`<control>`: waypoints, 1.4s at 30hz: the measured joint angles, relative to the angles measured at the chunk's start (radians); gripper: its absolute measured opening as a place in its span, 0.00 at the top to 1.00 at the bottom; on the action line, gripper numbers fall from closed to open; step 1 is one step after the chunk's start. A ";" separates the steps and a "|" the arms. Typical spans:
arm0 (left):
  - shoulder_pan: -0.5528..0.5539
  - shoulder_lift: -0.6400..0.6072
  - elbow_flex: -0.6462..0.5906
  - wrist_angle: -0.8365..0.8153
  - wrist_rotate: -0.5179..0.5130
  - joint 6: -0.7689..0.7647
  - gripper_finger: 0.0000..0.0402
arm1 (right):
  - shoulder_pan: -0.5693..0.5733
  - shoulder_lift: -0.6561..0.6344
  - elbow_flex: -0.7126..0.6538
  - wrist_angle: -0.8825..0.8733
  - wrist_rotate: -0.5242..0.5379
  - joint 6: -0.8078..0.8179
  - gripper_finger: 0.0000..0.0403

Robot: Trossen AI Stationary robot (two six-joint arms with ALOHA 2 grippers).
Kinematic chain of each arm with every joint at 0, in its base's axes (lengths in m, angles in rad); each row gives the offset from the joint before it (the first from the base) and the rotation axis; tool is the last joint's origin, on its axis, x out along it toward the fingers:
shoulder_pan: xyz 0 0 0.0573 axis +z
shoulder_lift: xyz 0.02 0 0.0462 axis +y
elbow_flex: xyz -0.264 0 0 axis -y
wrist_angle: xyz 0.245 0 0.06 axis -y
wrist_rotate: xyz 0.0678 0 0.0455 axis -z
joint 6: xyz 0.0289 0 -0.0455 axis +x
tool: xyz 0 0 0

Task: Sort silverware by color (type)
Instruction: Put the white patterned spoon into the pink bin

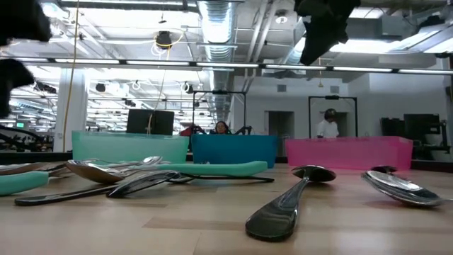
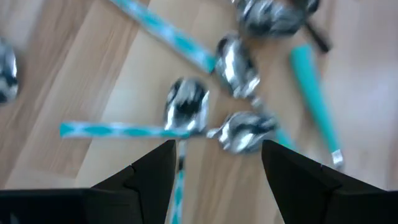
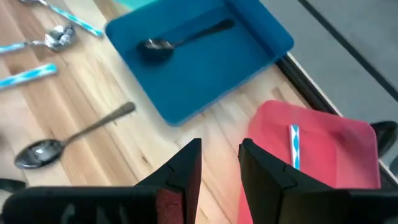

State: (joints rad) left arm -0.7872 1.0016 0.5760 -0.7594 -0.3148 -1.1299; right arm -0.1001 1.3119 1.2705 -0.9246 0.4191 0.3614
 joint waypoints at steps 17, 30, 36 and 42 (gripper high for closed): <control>-0.044 0.023 -0.139 0.062 0.015 -0.085 0.45 | 0.020 0.099 0.000 -0.005 0.000 -0.002 0.68; -0.044 0.225 -0.129 0.085 0.060 -0.067 0.45 | 0.020 0.103 0.000 -0.014 -0.001 -0.002 0.68; -0.042 0.237 -0.120 0.052 0.081 -0.098 0.62 | 0.020 0.103 0.000 -0.012 -0.001 -0.002 0.68; -0.042 0.241 -0.109 0.047 0.083 -0.106 0.90 | 0.020 0.103 0.000 -0.009 -0.001 -0.002 0.68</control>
State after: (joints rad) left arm -0.8288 1.2423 0.4666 -0.7123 -0.2322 -1.2361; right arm -0.0799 1.4147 1.2705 -0.9336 0.4183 0.3599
